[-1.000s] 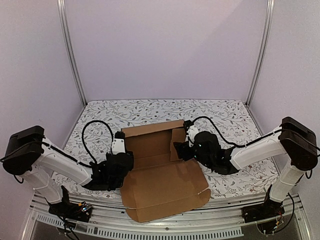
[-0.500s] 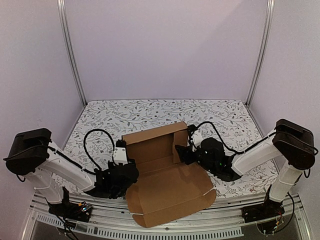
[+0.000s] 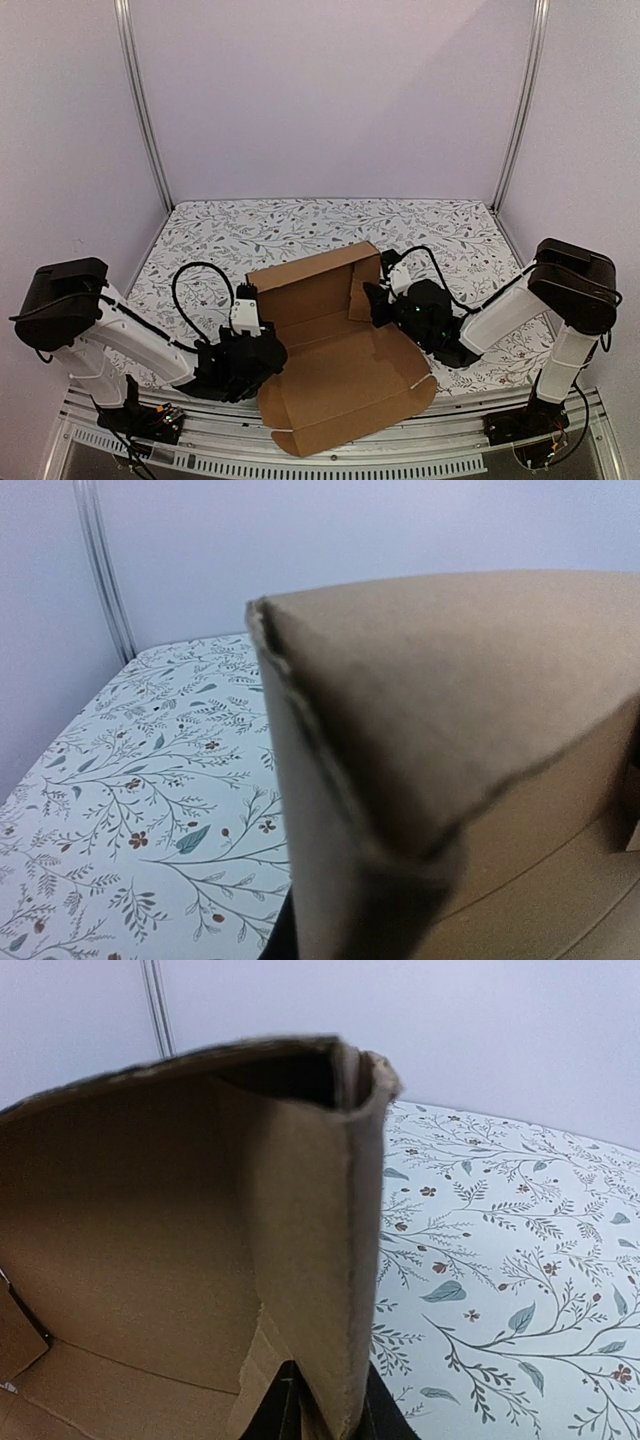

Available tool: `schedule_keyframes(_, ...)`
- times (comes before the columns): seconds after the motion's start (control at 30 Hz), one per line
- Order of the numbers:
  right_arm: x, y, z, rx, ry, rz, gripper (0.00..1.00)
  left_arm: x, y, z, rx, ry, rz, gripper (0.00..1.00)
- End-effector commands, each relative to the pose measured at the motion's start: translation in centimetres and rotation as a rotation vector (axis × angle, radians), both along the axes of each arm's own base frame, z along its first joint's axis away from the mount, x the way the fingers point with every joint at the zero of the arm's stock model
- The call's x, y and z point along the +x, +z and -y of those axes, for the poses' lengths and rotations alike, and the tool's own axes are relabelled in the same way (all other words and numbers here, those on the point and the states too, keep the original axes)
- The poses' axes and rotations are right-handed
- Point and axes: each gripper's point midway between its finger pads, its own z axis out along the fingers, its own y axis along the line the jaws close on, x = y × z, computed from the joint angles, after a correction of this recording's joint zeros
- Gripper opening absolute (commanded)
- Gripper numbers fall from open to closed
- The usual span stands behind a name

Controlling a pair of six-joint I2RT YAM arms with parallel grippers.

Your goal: Fold the paper box

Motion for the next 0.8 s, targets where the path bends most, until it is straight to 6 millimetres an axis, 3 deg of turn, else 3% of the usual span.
schedule_keyframes(0.0,-0.2,-0.4,0.0,-0.011,0.014,0.004,0.38,-1.6,-1.6,2.7,0.056,-0.134,-0.070,0.00)
schedule_keyframes(0.1,-0.5,-0.6,0.1,-0.005,0.023,-0.006,0.70,-1.6,-1.6,2.8,0.058,-0.131,-0.069,0.00)
schedule_keyframes(0.13,-0.5,-0.6,0.1,-0.001,0.027,-0.008,0.73,-1.6,-1.6,2.8,0.060,-0.131,-0.070,0.00)
schedule_keyframes(0.47,-1.5,-3.4,1.4,-0.012,0.016,-0.071,0.75,-1.6,-1.7,2.6,0.059,-0.126,-0.070,0.00)
schedule_keyframes(0.57,-1.7,-3.5,1.4,-0.006,0.025,-0.079,0.67,-1.6,-1.7,2.6,0.059,-0.125,-0.070,0.00)
schedule_keyframes(0.63,-1.9,-3.2,1.1,0.002,0.041,-0.078,0.49,-1.6,-1.7,2.7,0.060,-0.125,-0.070,0.00)
schedule_keyframes(0.73,-1.9,-2.7,0.8,0.012,0.055,-0.073,0.05,-1.6,-1.7,2.8,0.063,-0.127,-0.071,0.00)
schedule_keyframes(0.77,-1.9,-2.4,0.7,0.013,0.059,-0.069,0.01,-1.6,-1.7,2.8,0.060,-0.127,-0.070,0.00)
